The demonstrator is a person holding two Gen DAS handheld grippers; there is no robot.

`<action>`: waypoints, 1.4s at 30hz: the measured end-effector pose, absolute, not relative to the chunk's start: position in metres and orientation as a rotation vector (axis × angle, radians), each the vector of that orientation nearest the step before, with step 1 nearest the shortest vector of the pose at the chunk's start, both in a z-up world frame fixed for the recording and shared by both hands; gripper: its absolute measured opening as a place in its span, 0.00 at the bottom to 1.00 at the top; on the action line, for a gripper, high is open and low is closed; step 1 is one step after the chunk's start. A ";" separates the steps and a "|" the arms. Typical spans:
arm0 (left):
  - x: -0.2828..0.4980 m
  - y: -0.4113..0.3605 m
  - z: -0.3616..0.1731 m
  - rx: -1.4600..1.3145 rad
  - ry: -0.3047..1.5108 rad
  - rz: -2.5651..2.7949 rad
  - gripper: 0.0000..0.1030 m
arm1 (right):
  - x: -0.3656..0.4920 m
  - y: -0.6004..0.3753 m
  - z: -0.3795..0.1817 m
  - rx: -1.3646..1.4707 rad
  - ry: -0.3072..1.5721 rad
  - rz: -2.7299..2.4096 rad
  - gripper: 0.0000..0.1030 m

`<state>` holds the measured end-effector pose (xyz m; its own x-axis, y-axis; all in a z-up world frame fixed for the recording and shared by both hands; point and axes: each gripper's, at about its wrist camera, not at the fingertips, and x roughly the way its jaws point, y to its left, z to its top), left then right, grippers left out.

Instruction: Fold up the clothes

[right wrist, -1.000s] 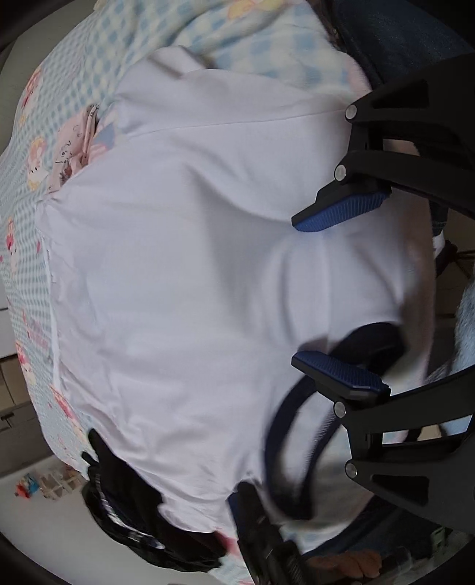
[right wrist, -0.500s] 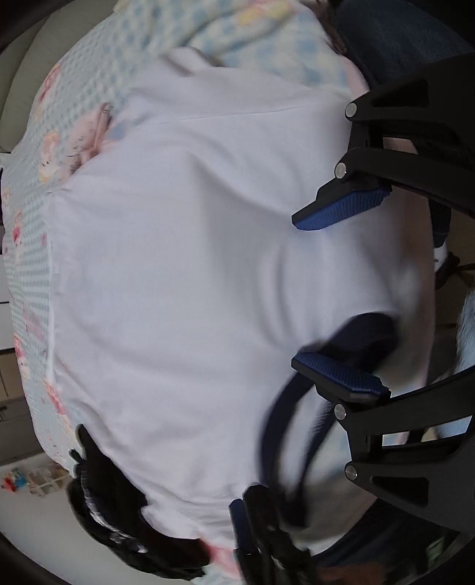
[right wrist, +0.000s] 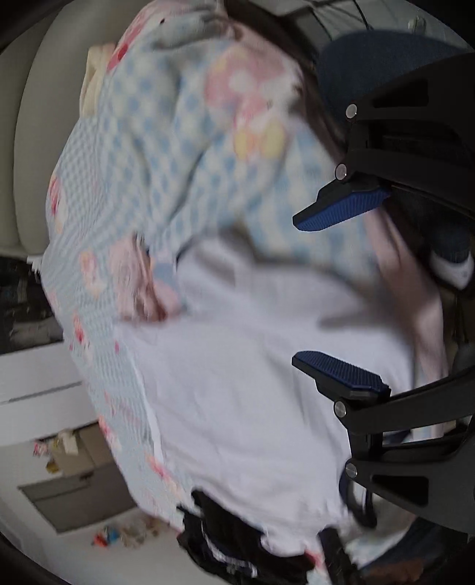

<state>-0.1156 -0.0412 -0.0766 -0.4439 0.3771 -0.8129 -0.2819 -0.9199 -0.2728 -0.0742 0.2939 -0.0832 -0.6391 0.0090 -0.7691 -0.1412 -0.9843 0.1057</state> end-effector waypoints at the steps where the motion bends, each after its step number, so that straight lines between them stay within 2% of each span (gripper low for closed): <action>1: -0.119 -0.033 -0.073 -1.363 -0.124 2.374 0.54 | -0.076 0.304 -0.083 -1.289 0.260 2.744 0.65; 2: -0.123 -0.025 -0.069 -1.351 -0.111 2.369 0.53 | -0.077 0.314 -0.081 -1.278 0.293 2.731 0.65; 4: -0.131 -0.010 -0.061 -1.328 -0.087 2.360 0.45 | -0.082 0.332 -0.078 -1.264 0.334 2.702 0.65; 5: -0.134 -0.002 -0.057 -1.316 -0.075 2.355 0.38 | -0.087 0.339 -0.076 -1.266 0.326 2.686 0.56; 6: -0.138 0.006 -0.054 -1.305 -0.062 2.350 0.37 | -0.092 0.345 -0.074 -1.269 0.318 2.670 0.33; 7: -0.141 0.014 -0.050 -1.295 -0.063 2.336 0.37 | -0.098 0.349 -0.076 -1.301 0.305 2.655 0.26; 8: -0.143 0.022 -0.048 -1.291 -0.085 2.307 0.37 | -0.106 0.351 -0.079 -1.351 0.289 2.641 0.24; 14: -0.139 0.058 -0.055 -1.293 -0.128 2.186 0.37 | -0.138 0.338 -0.100 -1.557 0.346 2.705 0.25; 15: -0.138 0.057 -0.056 -1.301 -0.167 2.192 0.37 | -0.143 0.335 -0.104 -1.581 0.351 2.711 0.27; 20: -0.145 0.034 -0.059 -1.281 -0.448 2.265 0.37 | -0.152 0.304 -0.090 -1.518 0.449 2.886 0.27; 25: -0.154 0.029 -0.062 -1.287 -0.513 2.214 0.37 | -0.139 0.248 -0.098 -1.654 0.395 3.020 0.27; 27: -0.154 0.031 -0.066 -1.290 -0.520 2.170 0.41 | -0.131 0.241 -0.111 -1.734 0.373 2.991 0.28; 30: -0.162 0.045 -0.075 -1.326 -0.501 2.087 0.51 | -0.117 0.254 -0.114 -1.742 0.465 2.962 0.28; 34: -0.175 0.069 -0.087 -1.362 -0.507 1.960 0.51 | -0.108 0.271 -0.110 -1.710 0.526 2.925 0.29; 38: -0.180 0.085 -0.101 -1.401 -0.663 1.756 0.51 | -0.105 0.286 -0.109 -1.697 0.548 2.873 0.46; 39: -0.179 0.087 -0.104 -1.415 -0.671 1.746 0.48 | -0.104 0.290 -0.109 -1.694 0.553 2.860 0.46; 40: -0.178 0.090 -0.105 -1.436 -0.606 1.804 0.41 | -0.103 0.293 -0.109 -1.690 0.558 2.847 0.46; 41: -0.177 0.091 -0.104 -1.445 -0.556 1.855 0.11 | -0.102 0.297 -0.109 -1.687 0.563 2.834 0.46; 42: -0.176 0.088 -0.100 -1.435 -0.539 1.894 0.01 | -0.101 0.301 -0.109 -1.684 0.568 2.821 0.46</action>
